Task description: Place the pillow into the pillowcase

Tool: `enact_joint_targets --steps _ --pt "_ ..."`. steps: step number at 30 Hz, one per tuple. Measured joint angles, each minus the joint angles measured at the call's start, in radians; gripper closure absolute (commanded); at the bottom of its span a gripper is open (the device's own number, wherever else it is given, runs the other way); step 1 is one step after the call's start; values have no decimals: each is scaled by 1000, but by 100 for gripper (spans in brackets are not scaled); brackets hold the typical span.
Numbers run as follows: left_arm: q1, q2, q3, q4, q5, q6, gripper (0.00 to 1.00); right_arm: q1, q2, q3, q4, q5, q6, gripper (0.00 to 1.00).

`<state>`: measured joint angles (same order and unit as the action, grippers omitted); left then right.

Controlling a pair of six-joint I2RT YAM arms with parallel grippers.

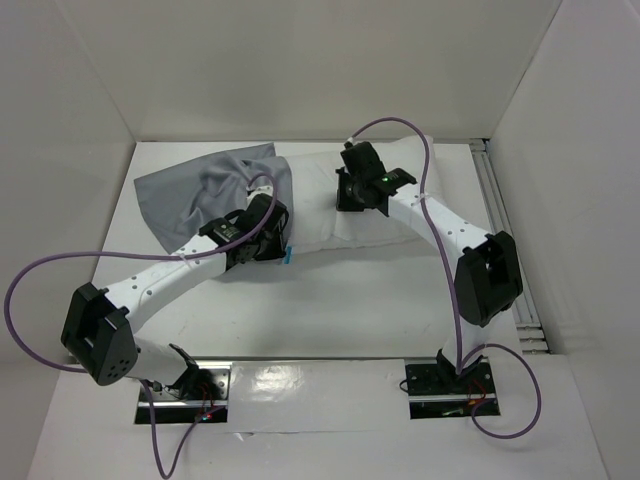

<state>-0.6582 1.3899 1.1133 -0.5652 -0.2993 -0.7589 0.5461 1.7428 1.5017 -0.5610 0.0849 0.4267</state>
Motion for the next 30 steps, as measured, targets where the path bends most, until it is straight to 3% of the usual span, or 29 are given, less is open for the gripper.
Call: enact_joint_targets --steps 1,3,9,13,15,16,17,20,21,25,30 --pt "-1 0 0 5 11 0 51 0 0 0 0 -5 1 100" --pt "-6 0 0 15 25 -1 53 0 0 0 0 -18 3 100" --pt "-11 -9 -8 47 44 -5 91 1 0 0 1 -40 7 100" --pt "-11 -15 -8 60 45 -5 98 1 0 0 2 -45 8 100" --pt "-12 -15 -8 60 45 -6 85 1 0 0 2 -45 8 100" --pt "-13 -15 -8 60 43 -8 72 1 0 0 2 -45 8 100" --pt "-18 -16 -8 57 33 -14 44 1 0 0 2 -45 8 100" --pt "-45 -24 -8 32 -57 -40 14 3 0 0 2 -44 8 100" --pt "-55 -27 -8 23 -91 -45 9 4 0 0 2 -44 8 100" --pt "-79 -11 -1 -35 -218 -61 13 9 0 0 2 -43 8 100" --pt "-78 80 23 -67 -306 -74 34 15 2 4 2 -43 8 100"
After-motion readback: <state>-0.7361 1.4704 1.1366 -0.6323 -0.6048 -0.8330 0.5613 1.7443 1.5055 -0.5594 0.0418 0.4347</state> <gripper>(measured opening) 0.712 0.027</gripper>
